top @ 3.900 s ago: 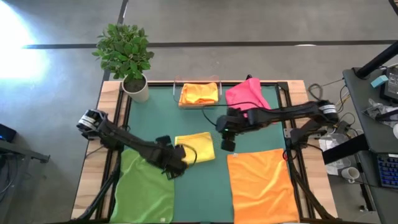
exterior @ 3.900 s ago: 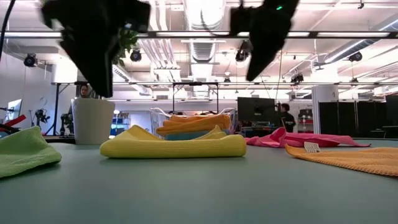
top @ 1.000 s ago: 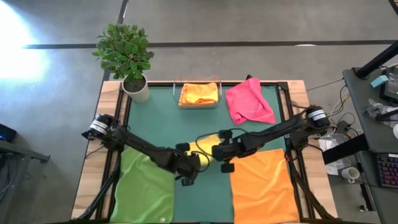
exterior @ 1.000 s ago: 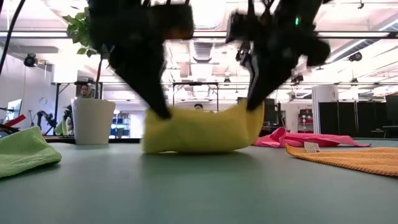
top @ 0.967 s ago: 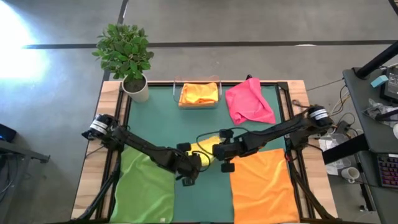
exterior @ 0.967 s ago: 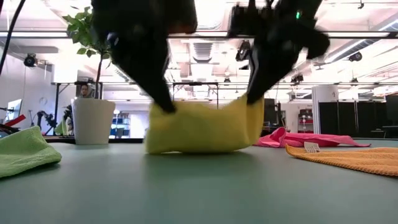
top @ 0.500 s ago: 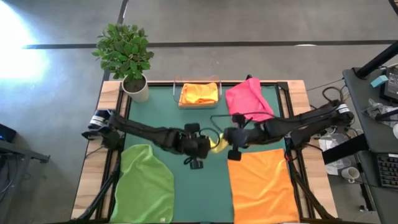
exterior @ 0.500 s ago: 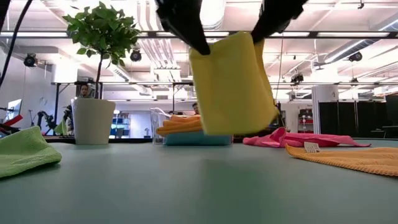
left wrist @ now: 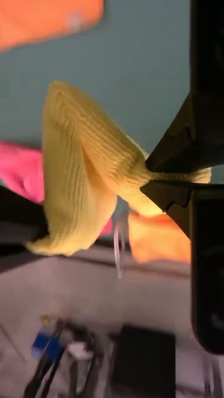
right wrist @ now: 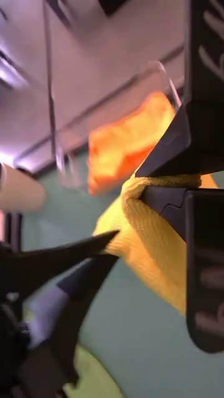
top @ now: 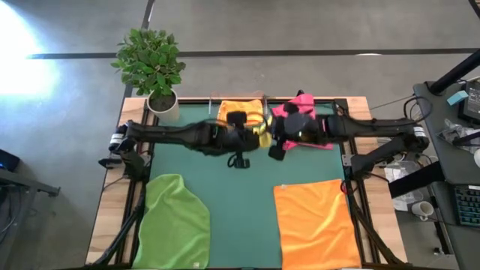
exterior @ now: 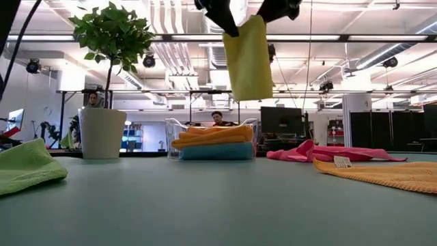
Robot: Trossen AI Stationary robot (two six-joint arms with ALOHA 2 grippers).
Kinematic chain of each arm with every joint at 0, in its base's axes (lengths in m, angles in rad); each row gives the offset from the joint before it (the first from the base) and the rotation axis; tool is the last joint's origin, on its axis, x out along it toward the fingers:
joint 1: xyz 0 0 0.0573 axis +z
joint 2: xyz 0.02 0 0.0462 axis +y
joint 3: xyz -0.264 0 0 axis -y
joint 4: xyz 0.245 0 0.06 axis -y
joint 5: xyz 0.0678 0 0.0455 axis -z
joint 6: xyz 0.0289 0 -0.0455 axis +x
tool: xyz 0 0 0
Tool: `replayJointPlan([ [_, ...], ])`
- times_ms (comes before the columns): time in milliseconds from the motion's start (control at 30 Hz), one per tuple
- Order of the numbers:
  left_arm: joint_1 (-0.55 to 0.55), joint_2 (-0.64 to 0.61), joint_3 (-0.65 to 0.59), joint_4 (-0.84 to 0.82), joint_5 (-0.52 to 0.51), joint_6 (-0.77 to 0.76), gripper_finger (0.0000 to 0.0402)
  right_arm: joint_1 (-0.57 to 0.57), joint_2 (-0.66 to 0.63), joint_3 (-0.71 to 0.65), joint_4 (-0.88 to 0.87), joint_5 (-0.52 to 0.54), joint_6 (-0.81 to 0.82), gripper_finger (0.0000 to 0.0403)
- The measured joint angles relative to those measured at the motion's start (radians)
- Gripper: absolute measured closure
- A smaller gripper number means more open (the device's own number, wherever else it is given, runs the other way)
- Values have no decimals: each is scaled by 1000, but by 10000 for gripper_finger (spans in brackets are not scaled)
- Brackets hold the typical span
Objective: Fold microfiber towels
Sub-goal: Put the folded yellow microfiber towel into the transparent bin
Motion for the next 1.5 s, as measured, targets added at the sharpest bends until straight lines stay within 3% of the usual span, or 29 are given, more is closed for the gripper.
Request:
replayJointPlan([
  [267,160,0,33,0,-22,168,394,-179,0,43,131,-11,-113,394],
  [467,279,0,32,8,-22,253,394,-330,28,23,244,-139,-90,394],
  [633,366,6,29,45,-19,314,394,-429,134,27,260,-238,-38,394],
  [867,480,39,8,44,52,349,394,-495,278,33,292,-262,-7,394],
  [1133,547,73,8,79,82,423,394,-568,353,34,410,-307,-17,394],
  [1500,614,111,8,149,89,502,394,-627,406,35,508,-444,-288,394],
])
